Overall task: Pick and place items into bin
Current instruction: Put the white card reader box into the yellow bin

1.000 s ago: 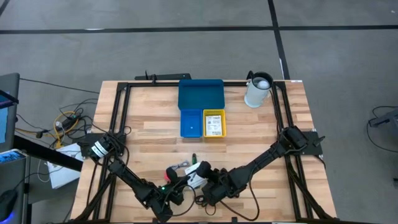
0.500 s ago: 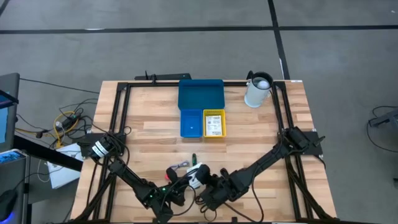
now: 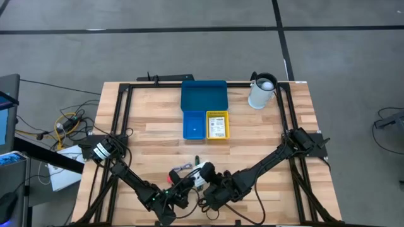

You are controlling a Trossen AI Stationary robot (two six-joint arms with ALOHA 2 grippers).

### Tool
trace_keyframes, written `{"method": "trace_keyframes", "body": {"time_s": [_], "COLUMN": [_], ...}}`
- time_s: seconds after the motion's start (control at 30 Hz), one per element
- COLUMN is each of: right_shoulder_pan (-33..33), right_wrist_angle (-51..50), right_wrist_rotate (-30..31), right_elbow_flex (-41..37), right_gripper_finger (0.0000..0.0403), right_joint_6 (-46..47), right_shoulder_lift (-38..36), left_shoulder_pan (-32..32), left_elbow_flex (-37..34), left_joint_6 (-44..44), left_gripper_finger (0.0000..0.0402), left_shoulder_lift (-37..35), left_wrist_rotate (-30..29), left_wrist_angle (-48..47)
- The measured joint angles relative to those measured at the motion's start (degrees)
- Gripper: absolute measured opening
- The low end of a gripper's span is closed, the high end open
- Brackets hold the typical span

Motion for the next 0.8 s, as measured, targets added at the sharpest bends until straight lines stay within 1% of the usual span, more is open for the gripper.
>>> {"method": "trace_keyframes", "body": {"time_s": [0.07,0.13,0.27,0.37,0.57,0.7,0.8], "right_shoulder_pan": [0.04,0.07,0.06,0.02,-1.16,-3.58,-5.64], "right_wrist_angle": [-2.45,-5.33,-10.72,-16.03,-26.91,-30.63,-30.77], "right_wrist_rotate": [0.78,1.51,5.07,7.59,12.62,13.59,13.67], "right_elbow_flex": [0.65,1.47,3.35,5.07,7.49,7.56,6.54], "right_gripper_finger": [0.0034,0.0034,0.0034,0.0034,0.0034,0.0034,0.0034], "right_joint_6": [1.26,2.49,4.83,7.28,15.27,20.86,22.9], "right_shoulder_lift": [0.02,0.04,0.11,0.11,-0.84,-4.47,-8.57], "left_shoulder_pan": [-0.31,-0.62,-1.18,-1.75,-3.1,-3.67,-3.91], "left_elbow_flex": [0.14,1.0,2.66,3.72,4.71,4.79,4.81], "left_joint_6": [5.04,8.27,10.39,10.47,10.26,9.92,8.21], "left_gripper_finger": [0.0106,0.0121,0.0146,0.0157,0.0157,0.0151,0.0147], "left_shoulder_lift": [-0.01,-0.16,-0.28,-0.28,-0.28,-0.28,-0.28], "left_wrist_rotate": [-1.67,-3.96,-8.52,-10.35,-10.51,-11.44,-12.55], "left_wrist_angle": [2.2,2.65,2.52,2.51,2.47,2.49,2.48]}}
